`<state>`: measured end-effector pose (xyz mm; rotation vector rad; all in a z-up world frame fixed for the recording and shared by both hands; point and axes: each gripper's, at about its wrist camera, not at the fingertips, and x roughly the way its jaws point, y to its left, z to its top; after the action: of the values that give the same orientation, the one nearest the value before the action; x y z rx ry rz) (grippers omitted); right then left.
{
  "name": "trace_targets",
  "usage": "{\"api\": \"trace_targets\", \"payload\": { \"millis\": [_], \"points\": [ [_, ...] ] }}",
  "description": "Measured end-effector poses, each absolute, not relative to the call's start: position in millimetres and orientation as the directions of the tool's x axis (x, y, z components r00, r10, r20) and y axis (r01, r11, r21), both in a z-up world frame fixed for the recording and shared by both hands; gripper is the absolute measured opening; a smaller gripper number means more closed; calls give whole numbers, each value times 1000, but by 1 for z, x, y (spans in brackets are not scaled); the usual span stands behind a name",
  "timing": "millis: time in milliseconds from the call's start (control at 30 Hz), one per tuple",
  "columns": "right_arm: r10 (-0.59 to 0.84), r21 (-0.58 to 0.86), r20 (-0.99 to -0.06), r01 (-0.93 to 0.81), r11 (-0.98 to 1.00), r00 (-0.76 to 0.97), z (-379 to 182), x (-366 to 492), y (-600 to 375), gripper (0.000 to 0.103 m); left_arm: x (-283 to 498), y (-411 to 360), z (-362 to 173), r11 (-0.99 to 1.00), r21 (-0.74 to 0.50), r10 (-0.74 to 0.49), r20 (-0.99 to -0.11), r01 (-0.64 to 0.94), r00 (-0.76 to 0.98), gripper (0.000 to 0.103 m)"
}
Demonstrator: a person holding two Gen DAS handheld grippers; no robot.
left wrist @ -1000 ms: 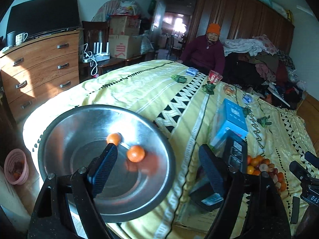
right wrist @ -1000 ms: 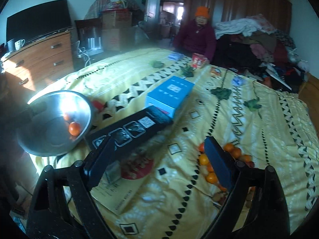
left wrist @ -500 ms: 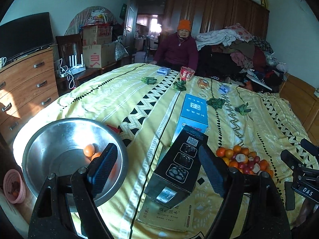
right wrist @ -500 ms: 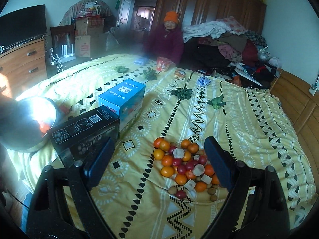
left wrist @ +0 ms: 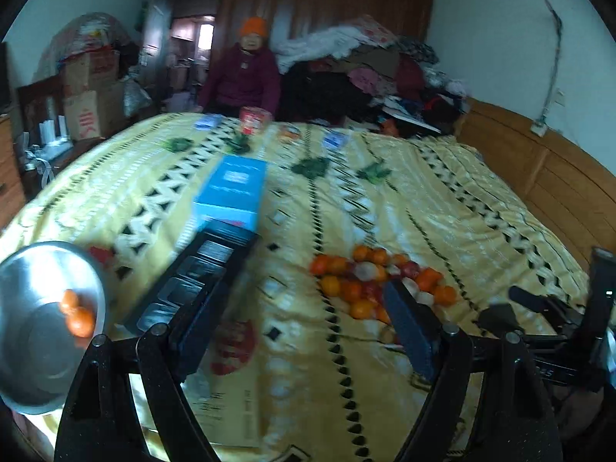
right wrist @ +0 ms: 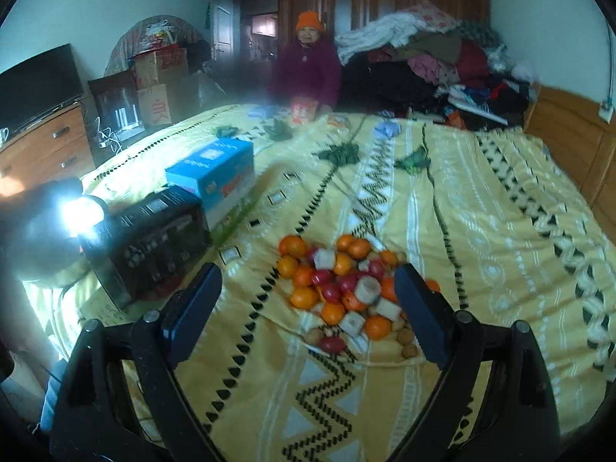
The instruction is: Organize fruits
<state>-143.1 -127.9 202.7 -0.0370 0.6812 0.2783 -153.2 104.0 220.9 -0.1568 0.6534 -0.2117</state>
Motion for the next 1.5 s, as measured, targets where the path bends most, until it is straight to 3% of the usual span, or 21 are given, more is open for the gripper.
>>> {"api": "trace_targets", "payload": {
  "millis": [100, 133, 200, 333, 633, 700, 767, 1100, 1367, 1500],
  "points": [
    [203, 100, -734, -192, 976, 649, 156, -143, -173, 61, -129, 60, 178, 931, -269, -365, -641, 248, 675, 81],
    [204, 114, -756, -181, 977, 622, 143, -146, -183, 59, -118, 49, 159, 921, -287, -390, -664, 263, 638, 77],
    [214, 138, -778, -172, 975, 590, 124, -155, -195, 59, -92, 31, 121, 921, -295, -390, -722, 255, 572, 62],
    [253, 198, -811, -160, 967, 528, 98, -160, -204, 59, -41, 13, 71, 925, -311, -381, -783, 221, 493, 51],
    [345, 280, -795, -203, 938, 499, 82, -143, -207, 58, 9, -14, 40, 942, -262, -332, -813, 210, 478, 51],
    [372, 291, -786, -236, 927, 493, 82, -137, -201, 50, 15, -14, 31, 942, -265, -332, -824, 207, 459, 43],
    [393, 300, -780, -260, 918, 487, 80, -130, -195, 46, 13, -14, 28, 943, -250, -326, -822, 219, 467, 42],
    [459, 310, -752, -360, 880, 474, 71, -76, -154, 43, -26, 21, 53, 944, -272, -330, -766, 187, 551, 42],
    [437, 276, -798, -392, 878, 416, 47, -54, -132, 43, -34, 35, 62, 940, -293, -340, -755, 175, 560, 42],
    [407, 251, -812, -379, 891, 419, 43, -54, -132, 32, -38, 35, 65, 939, -294, -342, -750, 178, 567, 42]
  ]
}}
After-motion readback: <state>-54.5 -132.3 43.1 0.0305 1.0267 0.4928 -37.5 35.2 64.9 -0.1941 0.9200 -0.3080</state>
